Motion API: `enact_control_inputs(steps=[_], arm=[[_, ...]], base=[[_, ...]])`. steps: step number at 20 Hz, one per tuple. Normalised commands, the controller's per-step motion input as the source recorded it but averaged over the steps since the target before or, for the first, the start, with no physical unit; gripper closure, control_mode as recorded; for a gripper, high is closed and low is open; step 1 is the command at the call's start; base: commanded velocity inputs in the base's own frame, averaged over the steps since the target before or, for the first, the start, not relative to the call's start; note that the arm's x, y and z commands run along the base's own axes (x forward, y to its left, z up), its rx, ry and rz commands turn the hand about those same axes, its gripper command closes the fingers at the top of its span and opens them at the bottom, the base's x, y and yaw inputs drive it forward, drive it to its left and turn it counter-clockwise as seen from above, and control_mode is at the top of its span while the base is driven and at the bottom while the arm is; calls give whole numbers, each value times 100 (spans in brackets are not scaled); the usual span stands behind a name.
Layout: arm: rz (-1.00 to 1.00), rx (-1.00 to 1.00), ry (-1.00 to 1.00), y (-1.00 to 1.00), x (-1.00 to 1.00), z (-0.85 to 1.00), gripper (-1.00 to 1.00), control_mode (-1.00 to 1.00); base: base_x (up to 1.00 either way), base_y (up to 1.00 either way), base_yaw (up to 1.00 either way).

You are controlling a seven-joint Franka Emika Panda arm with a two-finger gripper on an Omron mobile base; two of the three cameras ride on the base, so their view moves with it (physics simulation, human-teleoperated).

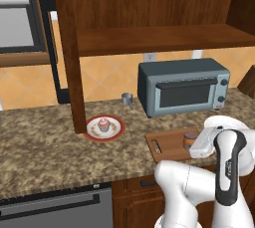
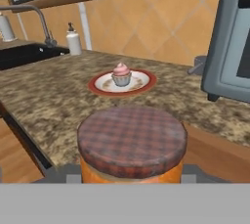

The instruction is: From the different types of pastries on the counter, select a croissant and place it on the cutting board. Then retrieve a jar of jam from the cabinet and place it alongside the croissant on the cutting board.

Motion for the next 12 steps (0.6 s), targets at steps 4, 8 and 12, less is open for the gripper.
enact_control_inputs(steps=[4, 8, 12], arm=[[0, 0, -4, 21, 3, -7, 100, -100], [0, 0, -3, 23, 9, -7, 100, -100], [0, 0, -2, 27, 2, -11, 100, -100]], base=[[0, 0, 0], [0, 0, 0], [0, 0, 0]])
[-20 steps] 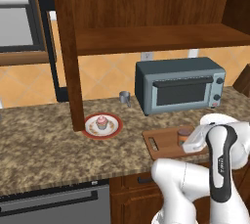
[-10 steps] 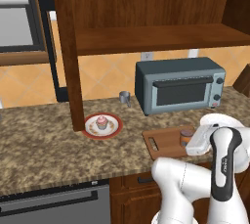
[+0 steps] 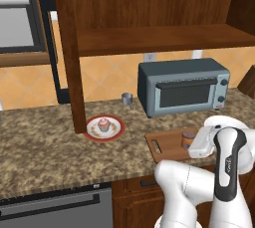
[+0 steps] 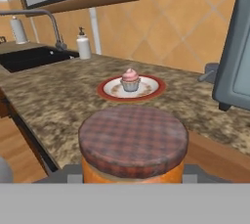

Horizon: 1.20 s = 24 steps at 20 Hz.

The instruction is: From the different types of pastries on the counter, select a croissant and place it on the cutting board. Then retrieve a jar of jam from the cabinet and place it alongside the croissant on the cutting board.

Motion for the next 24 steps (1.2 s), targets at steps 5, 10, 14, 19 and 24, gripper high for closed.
enact_control_inputs(steps=[5, 10, 14, 19, 24], arm=[[0, 0, -1, 23, 0, -19, 100, -100], [-1, 0, -1, 17, 5, -27, 100, -100], [-1, 0, -3, 22, 18, -32, 100, -100], [0, 0, -7, 36, 34, -41, 100, -100], [0, 0, -9, 45, 28, -47, 100, -100]], base=[[0, 0, 0], [0, 0, 0], [0, 0, 0], [0, 0, 0], [0, 0, 0]])
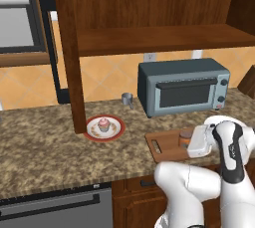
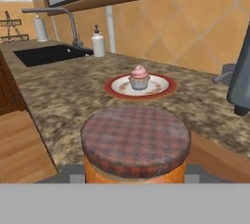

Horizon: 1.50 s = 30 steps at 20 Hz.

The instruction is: From the different types of pastries on the counter, select a croissant and place it on the cutting board. Then retrieve a jar of jam from the cabinet and place it alongside the croissant on the cutting board.

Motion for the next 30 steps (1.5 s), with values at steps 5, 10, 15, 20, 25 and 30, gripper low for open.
enact_control_inputs(steps=[5, 10, 15, 20, 25, 30], arm=[[0, 0, -6, 47, 23, -42, 100, -100], [0, 0, -5, 42, 13, -38, 100, -100], [-1, 0, -3, 34, 11, -33, 100, -100], [-2, 0, -3, 31, 11, -34, 100, -100], [-1, 0, -4, 31, 15, -38, 100, -100], [-1, 0, -4, 26, 15, -31, 100, -100]], base=[[0, 0, 0], [0, 0, 0], [0, 0, 0], [0, 0, 0], [0, 0, 0], [0, 0, 0]])
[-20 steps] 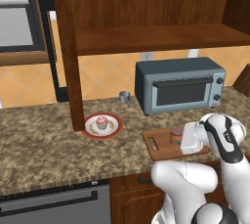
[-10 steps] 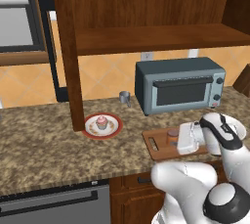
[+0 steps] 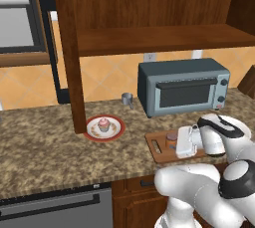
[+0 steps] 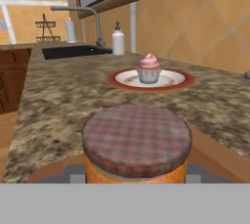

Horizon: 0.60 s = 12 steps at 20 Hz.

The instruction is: From the different types of pastries on the counter, select a croissant and place it on the cutting board. Then retrieve a jar of jam from the cabinet and place it alongside the croissant on the cutting board.

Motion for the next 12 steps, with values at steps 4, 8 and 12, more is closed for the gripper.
enact_control_inputs(steps=[4, 8, 12], arm=[[0, 0, -4, 3, 16, -40, 100, -100], [0, 0, -5, 1, 17, -33, 100, -100], [0, 0, -3, 11, 16, -24, -100, -100]], base=[[0, 0, 0], [0, 0, 0], [0, 0, 0]])
